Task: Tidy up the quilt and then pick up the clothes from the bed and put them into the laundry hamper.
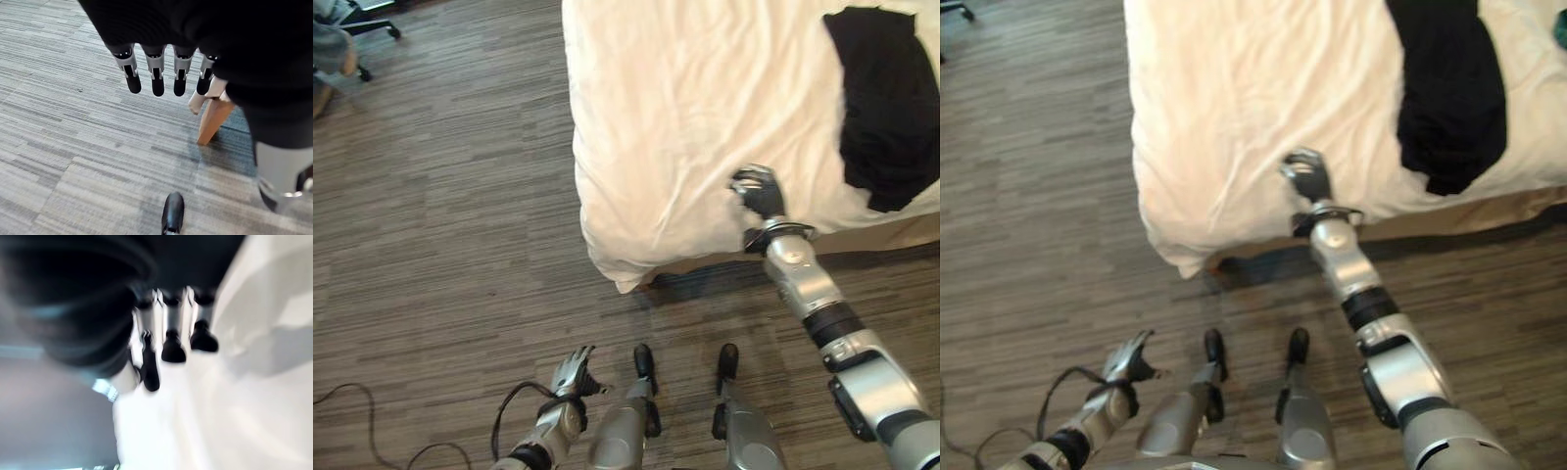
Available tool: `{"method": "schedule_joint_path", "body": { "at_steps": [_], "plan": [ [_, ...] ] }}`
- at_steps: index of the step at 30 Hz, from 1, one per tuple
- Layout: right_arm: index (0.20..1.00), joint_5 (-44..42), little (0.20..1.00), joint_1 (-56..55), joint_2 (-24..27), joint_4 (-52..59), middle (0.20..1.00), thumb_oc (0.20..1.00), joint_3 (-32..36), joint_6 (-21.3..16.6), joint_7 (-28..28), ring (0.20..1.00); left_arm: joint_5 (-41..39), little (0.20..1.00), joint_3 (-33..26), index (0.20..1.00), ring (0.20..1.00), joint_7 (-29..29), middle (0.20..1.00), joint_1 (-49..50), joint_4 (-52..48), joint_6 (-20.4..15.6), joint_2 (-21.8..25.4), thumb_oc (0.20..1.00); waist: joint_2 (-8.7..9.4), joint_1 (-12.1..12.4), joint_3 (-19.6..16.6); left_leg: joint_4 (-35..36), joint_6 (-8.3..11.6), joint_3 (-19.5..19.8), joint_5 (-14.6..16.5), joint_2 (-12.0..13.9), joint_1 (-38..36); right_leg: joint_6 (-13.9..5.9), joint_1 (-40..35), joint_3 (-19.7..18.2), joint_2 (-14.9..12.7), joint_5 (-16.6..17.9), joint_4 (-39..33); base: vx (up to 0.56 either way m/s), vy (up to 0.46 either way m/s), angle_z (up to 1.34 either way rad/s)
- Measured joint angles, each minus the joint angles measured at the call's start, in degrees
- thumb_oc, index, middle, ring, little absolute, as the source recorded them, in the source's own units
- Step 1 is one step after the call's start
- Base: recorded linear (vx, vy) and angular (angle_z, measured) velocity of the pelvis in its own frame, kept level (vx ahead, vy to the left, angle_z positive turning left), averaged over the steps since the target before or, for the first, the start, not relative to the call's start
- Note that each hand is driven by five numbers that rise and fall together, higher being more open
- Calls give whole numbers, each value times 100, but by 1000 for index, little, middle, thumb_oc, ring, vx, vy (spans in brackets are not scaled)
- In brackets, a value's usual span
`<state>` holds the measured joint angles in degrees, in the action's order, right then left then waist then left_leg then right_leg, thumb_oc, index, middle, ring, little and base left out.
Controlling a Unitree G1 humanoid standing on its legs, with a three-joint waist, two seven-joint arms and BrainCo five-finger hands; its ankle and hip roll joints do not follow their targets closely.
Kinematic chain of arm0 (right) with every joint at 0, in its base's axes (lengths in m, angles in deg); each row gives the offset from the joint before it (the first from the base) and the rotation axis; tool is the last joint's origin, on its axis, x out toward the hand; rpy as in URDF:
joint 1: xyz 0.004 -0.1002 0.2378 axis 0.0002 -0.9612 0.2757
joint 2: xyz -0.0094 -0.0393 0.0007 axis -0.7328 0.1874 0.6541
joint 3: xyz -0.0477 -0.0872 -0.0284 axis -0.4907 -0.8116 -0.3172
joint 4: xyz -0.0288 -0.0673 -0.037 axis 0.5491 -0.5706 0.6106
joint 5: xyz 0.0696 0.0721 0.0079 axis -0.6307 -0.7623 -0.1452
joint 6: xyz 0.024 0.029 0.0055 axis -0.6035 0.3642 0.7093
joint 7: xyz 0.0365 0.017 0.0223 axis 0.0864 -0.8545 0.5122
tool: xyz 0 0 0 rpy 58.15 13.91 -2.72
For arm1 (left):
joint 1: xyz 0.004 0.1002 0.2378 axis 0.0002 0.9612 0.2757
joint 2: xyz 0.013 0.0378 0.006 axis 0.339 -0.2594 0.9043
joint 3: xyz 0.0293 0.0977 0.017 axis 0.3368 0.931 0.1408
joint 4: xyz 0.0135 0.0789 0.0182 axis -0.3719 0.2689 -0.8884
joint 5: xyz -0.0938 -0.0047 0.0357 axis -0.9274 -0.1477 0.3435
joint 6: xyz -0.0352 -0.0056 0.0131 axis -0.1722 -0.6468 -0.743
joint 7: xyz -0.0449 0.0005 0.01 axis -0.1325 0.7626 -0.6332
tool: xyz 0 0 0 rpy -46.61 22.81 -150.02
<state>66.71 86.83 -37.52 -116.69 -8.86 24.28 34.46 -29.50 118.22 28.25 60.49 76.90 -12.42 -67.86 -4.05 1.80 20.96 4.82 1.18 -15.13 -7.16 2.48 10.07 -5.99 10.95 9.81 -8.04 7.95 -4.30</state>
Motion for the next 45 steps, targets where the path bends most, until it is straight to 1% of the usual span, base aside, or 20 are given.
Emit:
{"method": "schedule_joint_path", "body": {
  "at_steps": [7, 11, 15, 16, 18, 21, 23, 25, 26, 28, 29, 31, 33, 34, 35, 37, 39, 41, 43, 45],
  "plan": [
    [200, 377, 200, -328, 201, -2024, 200, 200, 549, 244, -331, 200, 11, 1000, 235, 1000, 1000, 2, 1000, -261, 169, -34, -11, 1000, -161, 11, 40, -5, -16, 72, -11, -8, -56, 120, -65, 55, -6, -8, 34, 1, 60, 2],
    [200, 420, 200, -2449, 173, -2952, 200, 200, 1470, 643, -198, 200, 84, 1000, 122, 1000, 1000, 95, 1000, -362, 689, 46, -6, 1000, -111, -66, 69, -5, -25, 107, 124, -35, -369, 85, -395, 94, -21, -121, 45, 136, 110, 10],
    [200, 595, 200, -4423, 127, -3168, 200, 200, 2178, 949, -20, 200, 189, 1000, -211, 1000, 1000, 286, 1000, -13, 1311, 231, 103, 1000, 211, -785, -24, 37, 44, 84, 559, -82, -1057, -13, -933, 40, -102, -463, 238, 131, 65, -20],
    [953, 595, 953, -4673, 137, -3218, 953, 953, 2235, 970, -17, 953, 233, 1000, -359, 1000, 1000, 295, 1000, -13, 1374, 250, 106, 1000, 296, -919, -82, 38, 10, 45, 585, -97, -1100, -24, -924, -6, -123, -471, 297, 55, 20, -25],
    [1000, 615, 1000, -4943, 19, -3324, 1000, 1000, 2244, 1003, -13, 1000, 236, 1000, -542, 1000, 1000, 276, 1000, 65, 1286, 333, 157, 1000, 468, -918, -150, 32, -78, -375, 569, -5, -1269, -114, -603, -5, -138, -532, 670, 72, -6, -105],
    [1000, 921, 1000, -5029, -521, -3218, 1000, 1000, 1669, 1039, 28, 1000, 244, 1000, -528, 1000, 1000, 283, 1000, 112, 1301, 364, 234, 1000, 810, -1063, -380, 20, -99, -1389, 777, 120, -1632, -110, -115, 1541, -583, -599, 1529, 109, -28, -163],
    [1000, 1213, 1000, -4948, -841, -3148, 1000, 1000, 1286, 1059, 38, 1000, 304, 1000, -498, 1000, 1000, 292, 1000, 478, 1195, 345, 143, 1000, 729, -1000, -692, 22, 113, -2467, 892, 393, -1971, 55, 84, 2514, -656, -941, 2371, 128, -94, -217],
    [1000, 1290, 1000, -4982, -922, -2957, 1000, 1000, 1008, 1010, 45, 1000, 316, 1000, -481, 1000, 1000, 324, 1000, 645, 1210, 348, 65, 1000, 602, -1115, -953, 9, 237, -2878, 950, 489, -2125, 94, 90, 2799, -706, -1209, 2725, 186, -223, -165],
    [1000, 1351, 1000, -4993, -960, -2716, 1000, 1000, 1011, 999, 49, 1000, 350, 1000, -493, 1000, 1000, 332, 1000, 646, 1168, 326, -3, 1000, 562, -1169, -1040, -1, 302, -2989, 962, 522, -2224, 163, 89, 2655, -522, -1496, 2633, 293, -339, -110],
    [1000, 1554, 1000, -4886, -985, -2586, 1000, 1000, 988, 990, 50, 1000, 398, 1000, -508, 1000, 1000, 344, 1000, 547, 1339, 281, -20, 1000, 460, -1231, -1055, -607, 577, -3071, 994, 758, -2231, 682, 3, 2185, 29, -1575, 2148, 212, -264, -139],
    [1000, 1826, 1000, -4663, -1059, -2687, 1000, 1000, 755, 1000, 44, 1000, 515, 1000, -637, 1000, 1000, 350, 1000, 654, 1448, 285, 62, 1000, 588, -1004, -1140, -1913, 630, -2566, 1002, 1225, -2036, 863, -181, 1598, 312, -1440, 1733, 144, -201, -218],
    [1000, 2214, 1000, -4516, -849, -2540, 1000, 1000, 157, 865, 10, 1000, 539, 1000, -736, 1000, 1000, 439, 1000, 724, 1522, 336, 13, 1000, 487, -875, -1186, -3481, 804, -1683, 865, 1750, -1515, 1125, -533, 1214, 628, -1129, 1180, 173, -159, -181],
    [1000, 2428, 1000, -4375, -612, -2462, 1000, 1000, -210, 886, 20, 1000, 559, 1000, -701, 1000, 1000, 429, 1000, 656, 1450, 287, -66, 1000, 381, -780, -1234, -3736, 907, -1010, 897, 1794, -1091, 1188, -658, 957, 792, -1002, 974, 188, 8, -140],
    [1000, 2679, 1000, -3944, -460, -2402, 1000, 1000, -770, 977, 41, 1000, 441, 1000, -711, 1000, 1000, 299, 1000, 560, 1132, 299, -92, 1000, 639, -462, -1143, -3429, 614, 1107, 1387, 329, -594, 1327, -679, -294, 826, -808, 727, 231, 130, -272],
    [1000, 2851, 1000, -3600, -518, -2400, 1000, 1000, -882, 966, 32, 1000, 355, 1000, -729, 1000, 1000, 224, 1000, 553, 1143, 305, -114, 1000, 737, -281, -1113, -2939, 579, 1460, 1546, -180, -415, 1088, -787, -926, 841, -641, 369, 250, 122, -316],
    [1000, 2856, 1000, -3391, -729, -2225, 1000, 1000, -846, 898, 3, 1000, 205, 1000, -749, 1000, 1000, 131, 1000, 161, 1121, 271, -246, 1000, 656, -392, -981, -1217, 431, 1576, 1124, -224, -144, 1000, -1307, -1387, 1187, -585, -54, 371, 200, -203],
    [1000, 2861, 1000, -3630, -778, -2221, 1000, 1000, -868, 900, 4, 1000, 111, 1000, -662, 1000, 1000, -9, 1000, 76, 914, 195, -249, 1000, 637, -324, -1011, -585, 291, 1700, 720, -261, -6, 902, -1542, -1665, 1234, -816, -79, 506, 235, -108],
    [1000, 2920, 1000, -3669, -758, -2576, 1000, 1000, -829, 955, 0, 1000, 121, 1000, -588, 1000, 1000, -8, 1000, -51, 960, 176, -304, 1000, 636, -331, -1006, -336, 255, 1394, 349, -275, 147, 996, -1692, -1847, 1272, -954, -80, 429, 162, -68],
    [1000, 3073, 1000, -3863, -670, -2776, 1000, 1000, -640, 993, 3, 1000, 340, 1000, -337, 1000, 1000, 34, 1000, -160, 990, 200, -329, 1000, 614, -282, -1000, -375, -37, 907, 160, -266, 132, 1080, -1819, -1973, 1279, -1143, 25, 355, 138, -49],
    [1000, 3069, 1000, -4179, -555, -2850, 1000, 1000, -381, 945, 11, 1000, 528, 1000, -317, 1000, 1000, 86, 1000, 36, 990, 239, -352, 1000, 520, -350, -937, -211, -302, 785, -10, -257, -299, 775, -1850, -1961, 1439, -1481, 791, 357, 115, -67]
  ]
}}
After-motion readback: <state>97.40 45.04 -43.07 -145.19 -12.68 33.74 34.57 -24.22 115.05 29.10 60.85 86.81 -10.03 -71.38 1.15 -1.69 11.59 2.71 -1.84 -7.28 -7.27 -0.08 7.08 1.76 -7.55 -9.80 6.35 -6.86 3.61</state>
